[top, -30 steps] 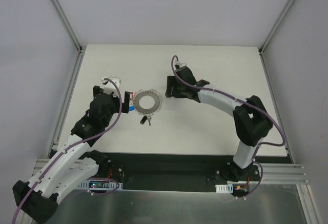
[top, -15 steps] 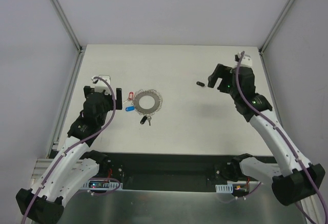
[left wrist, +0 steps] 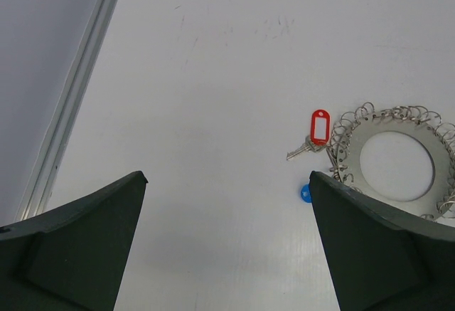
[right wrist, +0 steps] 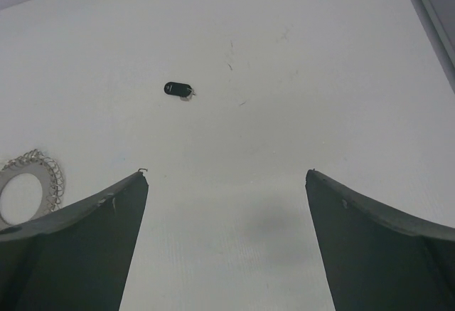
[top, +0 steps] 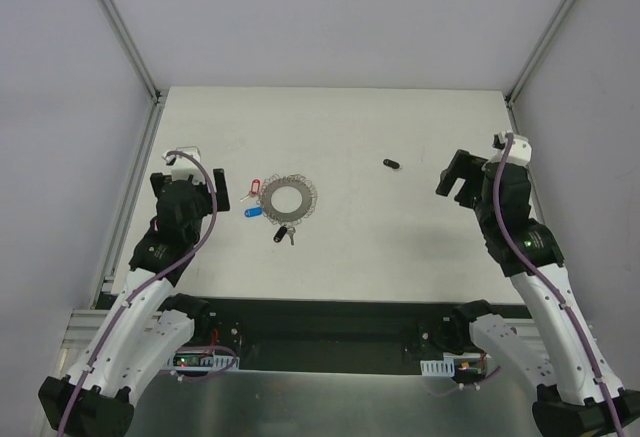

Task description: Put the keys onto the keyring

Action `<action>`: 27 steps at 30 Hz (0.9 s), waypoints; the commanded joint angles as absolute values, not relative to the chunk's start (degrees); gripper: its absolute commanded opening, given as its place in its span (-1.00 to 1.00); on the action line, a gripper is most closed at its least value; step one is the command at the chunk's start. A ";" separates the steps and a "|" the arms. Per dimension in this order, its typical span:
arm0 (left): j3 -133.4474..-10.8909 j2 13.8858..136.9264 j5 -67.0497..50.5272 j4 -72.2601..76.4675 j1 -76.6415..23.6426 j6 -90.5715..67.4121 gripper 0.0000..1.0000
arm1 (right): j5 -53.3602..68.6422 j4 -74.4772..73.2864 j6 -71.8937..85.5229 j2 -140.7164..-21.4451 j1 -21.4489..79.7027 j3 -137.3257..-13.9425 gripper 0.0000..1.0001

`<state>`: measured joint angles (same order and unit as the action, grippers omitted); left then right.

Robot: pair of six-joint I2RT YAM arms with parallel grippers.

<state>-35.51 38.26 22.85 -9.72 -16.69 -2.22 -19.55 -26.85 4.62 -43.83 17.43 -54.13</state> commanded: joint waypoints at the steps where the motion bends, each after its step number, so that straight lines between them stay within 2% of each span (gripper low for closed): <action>1: -35.33 38.40 22.41 -8.17 -14.77 -4.83 0.98 | -21.71 -28.30 2.55 -43.15 17.31 -54.05 0.92; 8: -35.95 39.81 19.16 -8.17 -12.83 -6.15 0.98 | -18.38 -27.08 4.13 -52.19 17.31 -55.37 0.92; 14: -35.59 39.29 15.04 -8.35 -13.62 -8.00 0.98 | -17.14 -27.25 8.78 -68.36 17.40 -62.65 0.98; 22: -35.07 37.97 17.14 -9.49 -18.72 -7.29 0.98 | -13.54 -22.06 7.82 -86.29 17.31 -69.60 0.50; 23: -35.07 38.23 17.31 -9.58 -18.98 -7.21 0.98 | -13.27 -21.63 7.56 -89.18 17.31 -70.83 0.38; 27: -35.59 39.63 16.00 -9.49 -19.16 -7.03 0.98 | -10.38 -18.11 3.70 -95.16 16.88 -72.94 0.13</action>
<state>-35.42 38.68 16.86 -9.82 -18.79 -6.63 -13.76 -22.24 6.39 -90.89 17.43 -68.77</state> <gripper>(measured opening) 0.992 0.613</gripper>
